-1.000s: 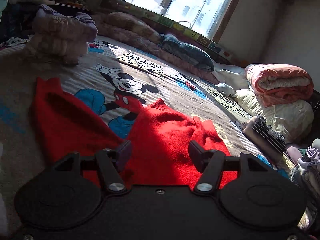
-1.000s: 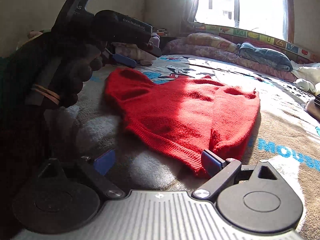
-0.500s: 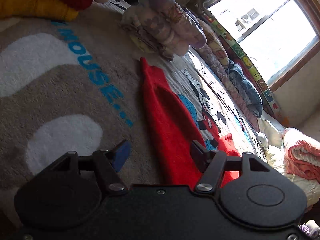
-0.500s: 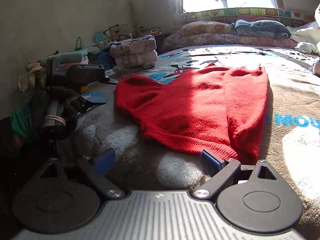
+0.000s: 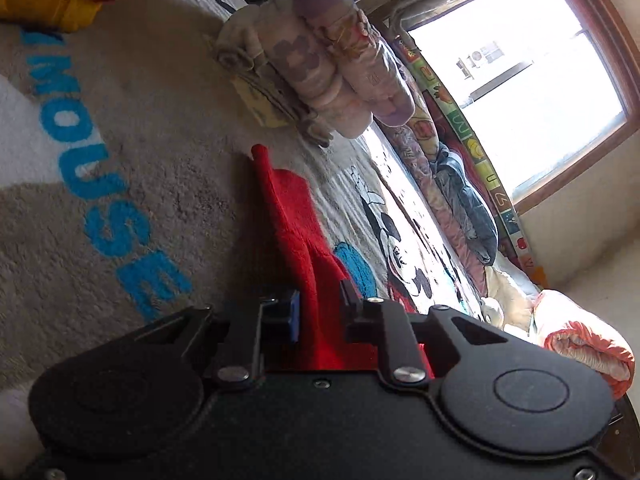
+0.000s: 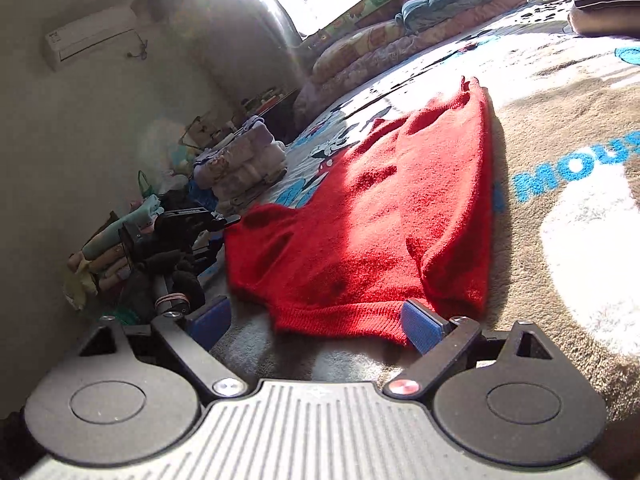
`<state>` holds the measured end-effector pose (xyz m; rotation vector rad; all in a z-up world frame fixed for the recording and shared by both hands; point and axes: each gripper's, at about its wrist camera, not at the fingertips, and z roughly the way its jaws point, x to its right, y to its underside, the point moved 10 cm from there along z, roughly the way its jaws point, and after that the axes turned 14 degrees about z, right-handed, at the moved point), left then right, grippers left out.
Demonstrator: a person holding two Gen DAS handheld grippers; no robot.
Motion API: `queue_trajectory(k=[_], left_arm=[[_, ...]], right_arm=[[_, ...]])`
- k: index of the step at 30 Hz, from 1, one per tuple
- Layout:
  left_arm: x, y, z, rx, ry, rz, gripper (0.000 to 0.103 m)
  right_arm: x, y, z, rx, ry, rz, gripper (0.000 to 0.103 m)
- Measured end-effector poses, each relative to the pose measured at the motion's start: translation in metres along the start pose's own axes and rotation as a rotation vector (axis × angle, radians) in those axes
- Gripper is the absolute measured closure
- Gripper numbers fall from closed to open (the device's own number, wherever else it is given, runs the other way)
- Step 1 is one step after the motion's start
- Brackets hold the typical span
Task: Fold clothes
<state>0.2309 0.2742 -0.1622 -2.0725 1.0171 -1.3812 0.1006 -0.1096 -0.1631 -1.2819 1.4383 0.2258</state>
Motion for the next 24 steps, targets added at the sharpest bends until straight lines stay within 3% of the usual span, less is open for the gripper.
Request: queue_trajectory(k=[4, 8, 14, 19, 21, 23, 24], left_arm=[[0.059, -0.003, -0.003, 0.036, 0.050, 0.243, 0.095], [0.127, 0.013, -0.008, 0.058, 0.119, 0.490, 0.096], [0.213, 0.077, -0.007, 0.016, 0.211, 0.821, 0.099], [0.249, 0.154, 0.014, -0.120, 0.224, 1.092, 0.100], [0.246, 0.172, 0.019, -0.167, 0.219, 1.136, 0.100], [0.243, 0.171, 0.013, -0.194, 0.262, 1.090, 0.095], [0.239, 0.165, 0.007, -0.193, 0.271, 1.052, 0.080]], right_arm=[[0.006, -0.016, -0.006, 0.053, -0.030, 0.054, 0.012], [0.021, -0.038, -0.018, 0.124, -0.063, 0.144, 0.013], [0.050, -0.065, -0.038, 0.225, -0.078, 0.257, 0.014], [0.074, -0.070, -0.039, 0.256, -0.045, 0.315, 0.017], [0.073, -0.070, -0.038, 0.251, -0.042, 0.300, 0.019], [0.065, -0.068, -0.033, 0.228, -0.049, 0.269, 0.020], [0.061, -0.068, -0.030, 0.212, -0.055, 0.260, 0.020]])
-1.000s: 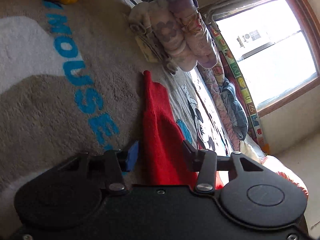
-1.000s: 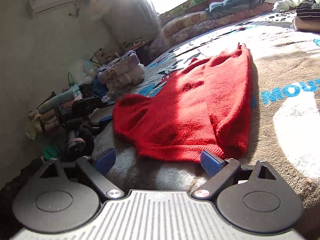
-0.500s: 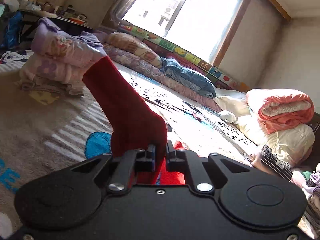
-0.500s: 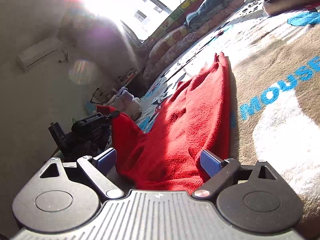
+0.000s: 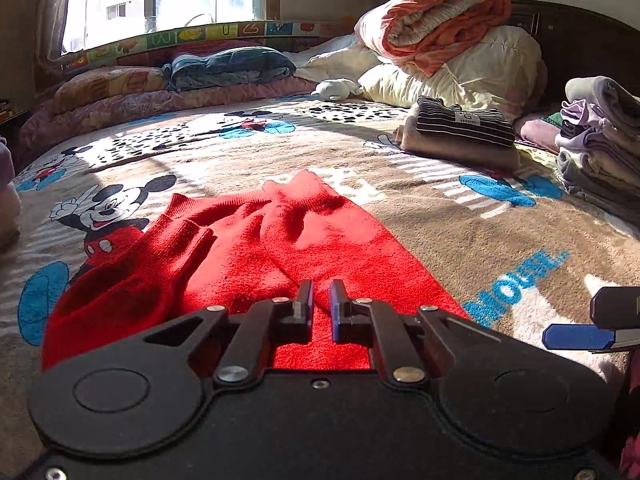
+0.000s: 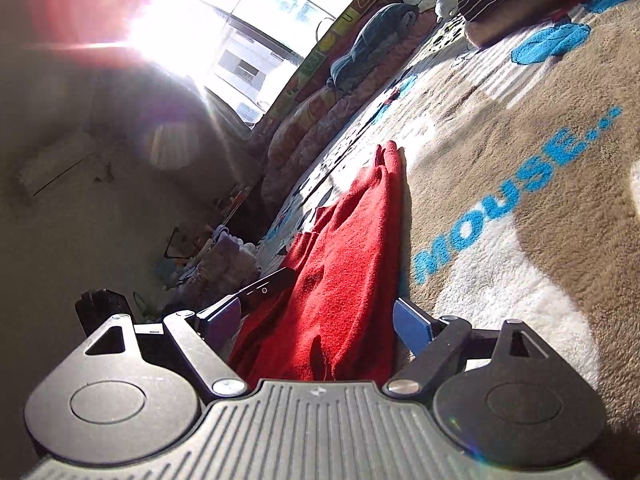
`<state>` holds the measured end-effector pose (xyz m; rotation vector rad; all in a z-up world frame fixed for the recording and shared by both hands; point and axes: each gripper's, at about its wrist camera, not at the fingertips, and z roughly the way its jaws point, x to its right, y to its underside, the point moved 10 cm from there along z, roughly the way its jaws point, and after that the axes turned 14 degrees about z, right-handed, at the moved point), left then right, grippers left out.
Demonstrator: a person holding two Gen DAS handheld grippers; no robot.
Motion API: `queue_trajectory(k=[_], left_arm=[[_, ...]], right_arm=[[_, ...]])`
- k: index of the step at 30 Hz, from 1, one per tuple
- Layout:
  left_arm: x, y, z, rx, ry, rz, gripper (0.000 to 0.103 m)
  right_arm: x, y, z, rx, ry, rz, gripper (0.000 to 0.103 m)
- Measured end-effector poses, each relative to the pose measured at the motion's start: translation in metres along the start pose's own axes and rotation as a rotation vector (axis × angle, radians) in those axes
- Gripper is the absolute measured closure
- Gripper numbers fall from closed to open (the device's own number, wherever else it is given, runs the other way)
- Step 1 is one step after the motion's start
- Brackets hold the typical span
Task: Fold clothes
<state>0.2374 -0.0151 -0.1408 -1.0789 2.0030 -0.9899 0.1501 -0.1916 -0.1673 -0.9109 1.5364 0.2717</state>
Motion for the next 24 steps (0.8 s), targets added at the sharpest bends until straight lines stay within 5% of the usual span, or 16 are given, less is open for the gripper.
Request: queue_trajectory(k=[1, 3, 6, 10, 16, 24], left_arm=[[-0.005, 0.001, -0.008, 0.011, 0.009, -0.036, 0.052], [-0.019, 0.001, -0.023, 0.030, 0.028, -0.137, 0.029], [-0.055, 0.009, -0.046, 0.058, 0.021, -0.333, 0.028], [-0.121, 0.034, -0.078, 0.122, -0.117, -0.610, 0.000], [-0.181, 0.075, -0.102, 0.146, -0.132, -0.836, 0.001], [-0.218, 0.094, -0.118, 0.241, -0.146, -0.964, 0.003]], right_arm=[[-0.004, 0.002, 0.005, -0.020, -0.007, 0.003, 0.020], [-0.015, 0.010, 0.016, -0.064, -0.022, 0.004, 0.020], [-0.036, 0.022, 0.043, -0.132, -0.043, 0.008, 0.020], [-0.064, 0.029, 0.097, -0.210, -0.049, 0.058, 0.020], [-0.077, 0.023, 0.180, -0.252, 0.052, 0.147, 0.019], [-0.051, 0.015, 0.254, -0.264, 0.199, 0.222, 0.019]])
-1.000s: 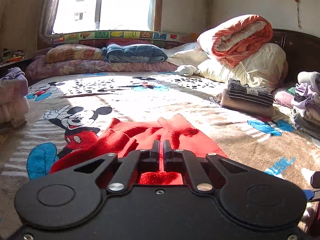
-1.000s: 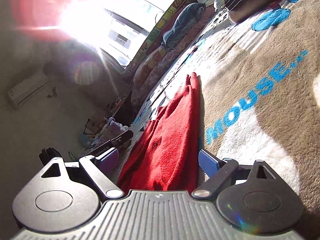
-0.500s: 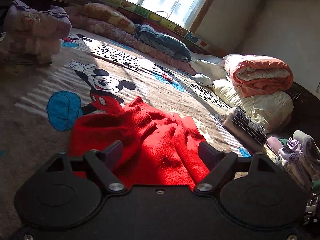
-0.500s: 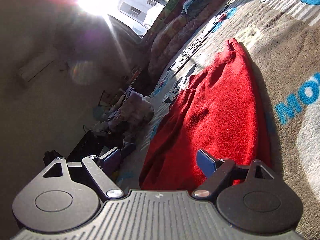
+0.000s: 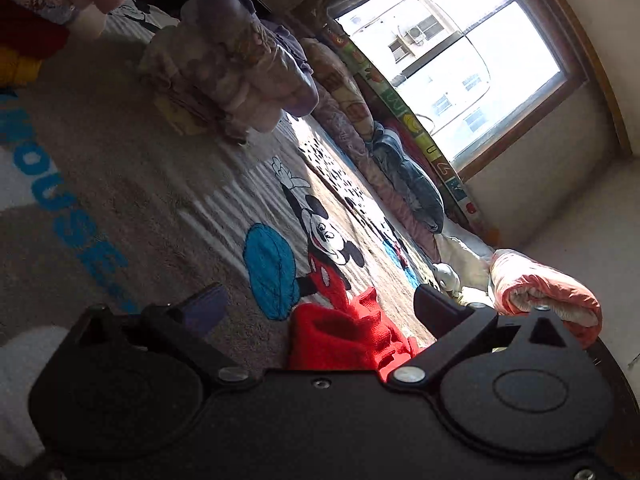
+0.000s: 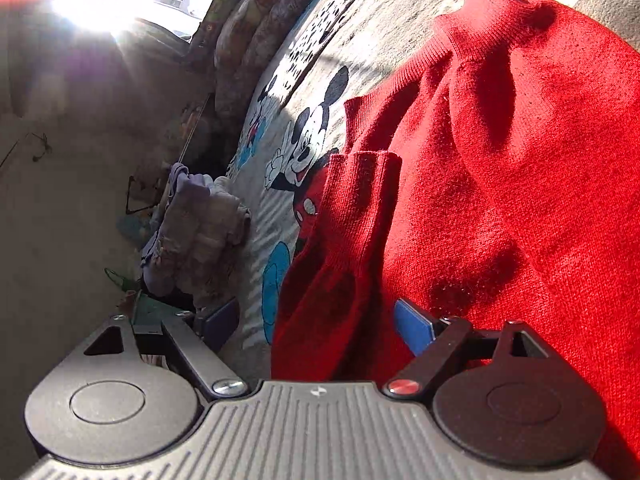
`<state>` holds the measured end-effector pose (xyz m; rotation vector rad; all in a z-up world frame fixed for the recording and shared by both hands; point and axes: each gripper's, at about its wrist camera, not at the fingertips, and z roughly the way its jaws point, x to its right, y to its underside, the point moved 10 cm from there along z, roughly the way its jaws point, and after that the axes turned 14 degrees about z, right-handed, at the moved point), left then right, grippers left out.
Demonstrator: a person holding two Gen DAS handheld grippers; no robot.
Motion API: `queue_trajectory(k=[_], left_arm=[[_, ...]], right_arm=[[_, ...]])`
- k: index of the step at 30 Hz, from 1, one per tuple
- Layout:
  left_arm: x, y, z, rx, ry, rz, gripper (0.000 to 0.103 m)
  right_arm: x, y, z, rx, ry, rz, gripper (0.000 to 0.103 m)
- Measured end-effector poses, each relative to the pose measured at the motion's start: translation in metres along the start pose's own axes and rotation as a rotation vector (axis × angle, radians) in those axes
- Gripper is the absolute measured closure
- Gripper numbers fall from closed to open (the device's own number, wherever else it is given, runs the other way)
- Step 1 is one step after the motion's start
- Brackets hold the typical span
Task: Fold clothes
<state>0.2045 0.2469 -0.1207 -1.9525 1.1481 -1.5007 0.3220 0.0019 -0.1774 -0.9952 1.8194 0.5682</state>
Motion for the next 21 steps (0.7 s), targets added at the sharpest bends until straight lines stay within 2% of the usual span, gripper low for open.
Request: queue_trajectory(k=[8, 12, 15, 17, 21], left_arm=[[-0.018, -0.006, 0.006, 0.003, 0.074, -0.101, 0.003], [-0.014, -0.005, 0.010, -0.004, 0.097, -0.097, 0.003], [-0.010, -0.003, 0.011, -0.012, 0.115, -0.090, 0.003], [-0.008, -0.003, 0.012, -0.015, 0.121, -0.085, 0.003], [-0.009, -0.001, 0.016, -0.026, 0.121, -0.093, 0.003]], right_arm=[[-0.007, -0.020, 0.024, 0.052, -0.008, -0.017, 0.022], [-0.009, -0.030, 0.032, 0.093, -0.043, -0.008, 0.026], [-0.010, -0.035, 0.033, 0.116, -0.075, -0.003, 0.033], [-0.011, -0.038, 0.035, 0.126, -0.093, -0.005, 0.043], [-0.009, -0.040, 0.044, 0.128, -0.086, -0.017, 0.051]])
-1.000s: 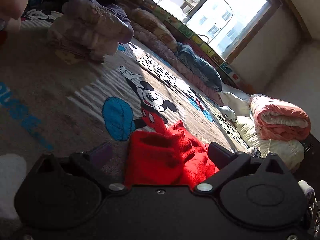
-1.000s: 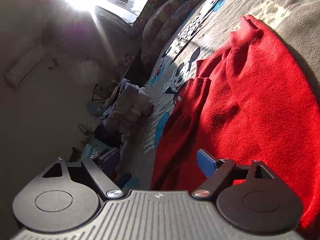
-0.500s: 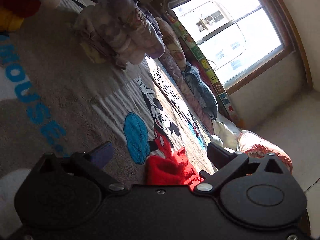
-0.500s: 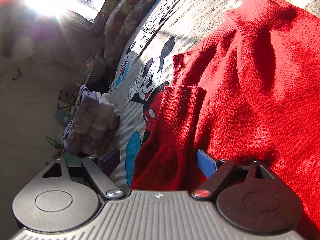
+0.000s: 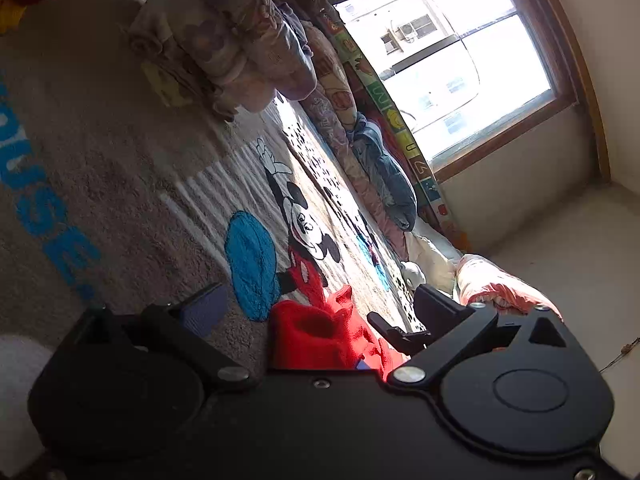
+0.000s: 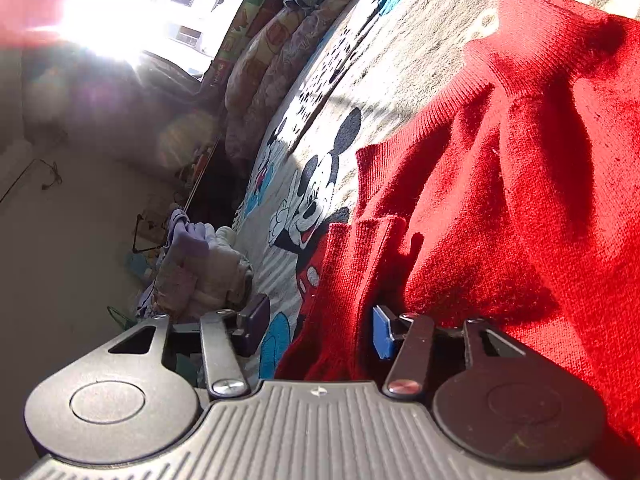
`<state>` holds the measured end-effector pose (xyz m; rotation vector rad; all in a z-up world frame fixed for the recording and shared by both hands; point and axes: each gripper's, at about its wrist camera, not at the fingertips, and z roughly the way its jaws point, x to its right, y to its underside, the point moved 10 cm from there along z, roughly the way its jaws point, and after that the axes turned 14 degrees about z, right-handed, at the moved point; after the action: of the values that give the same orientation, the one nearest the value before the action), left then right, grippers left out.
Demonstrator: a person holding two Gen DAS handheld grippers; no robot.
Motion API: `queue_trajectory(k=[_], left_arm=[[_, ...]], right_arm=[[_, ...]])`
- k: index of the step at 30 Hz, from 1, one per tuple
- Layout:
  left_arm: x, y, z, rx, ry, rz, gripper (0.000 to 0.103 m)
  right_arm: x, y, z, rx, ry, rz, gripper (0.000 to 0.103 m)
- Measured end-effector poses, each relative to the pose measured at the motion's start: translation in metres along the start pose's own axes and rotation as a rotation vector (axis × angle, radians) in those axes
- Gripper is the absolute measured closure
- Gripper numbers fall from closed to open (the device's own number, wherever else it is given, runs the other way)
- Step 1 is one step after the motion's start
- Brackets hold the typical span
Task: Fold clothes
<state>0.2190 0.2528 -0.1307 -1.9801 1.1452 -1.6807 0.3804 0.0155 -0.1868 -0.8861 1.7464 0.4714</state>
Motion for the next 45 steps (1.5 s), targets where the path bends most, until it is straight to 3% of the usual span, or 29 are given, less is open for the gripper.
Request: queue_trajectory(k=[3, 10, 20, 30, 36, 38, 40, 45], left_arm=[[-0.001, 0.000, 0.003, -0.008, 0.002, -0.006, 0.003], [0.003, 0.002, 0.008, -0.020, 0.011, 0.029, 0.003], [0.011, 0.006, 0.009, -0.023, 0.012, 0.063, 0.003], [0.031, 0.022, 0.007, -0.059, 0.021, 0.146, 0.003], [0.060, 0.045, 0.011, -0.120, 0.063, 0.286, 0.008], [0.072, 0.055, 0.012, -0.145, 0.082, 0.344, 0.014], [0.084, 0.071, 0.014, -0.189, 0.095, 0.425, 0.029], [0.117, 0.115, 0.021, -0.276, 0.134, 0.665, 0.044]], right_arm=[[0.000, 0.000, 0.008, -0.002, 0.009, -0.014, 0.058], [-0.008, 0.005, 0.007, -0.028, -0.068, 0.017, 0.096], [-0.056, -0.009, -0.063, 0.035, -0.234, 0.022, 0.096], [-0.059, -0.048, -0.168, 0.138, -0.291, -0.011, 0.096], [-0.035, -0.059, -0.206, 0.182, -0.280, 0.001, 0.096], [-0.029, -0.059, -0.216, 0.188, -0.279, -0.002, 0.096], [-0.023, -0.059, -0.226, 0.195, -0.278, -0.006, 0.096], [-0.009, -0.056, -0.250, 0.211, -0.284, -0.010, 0.096]])
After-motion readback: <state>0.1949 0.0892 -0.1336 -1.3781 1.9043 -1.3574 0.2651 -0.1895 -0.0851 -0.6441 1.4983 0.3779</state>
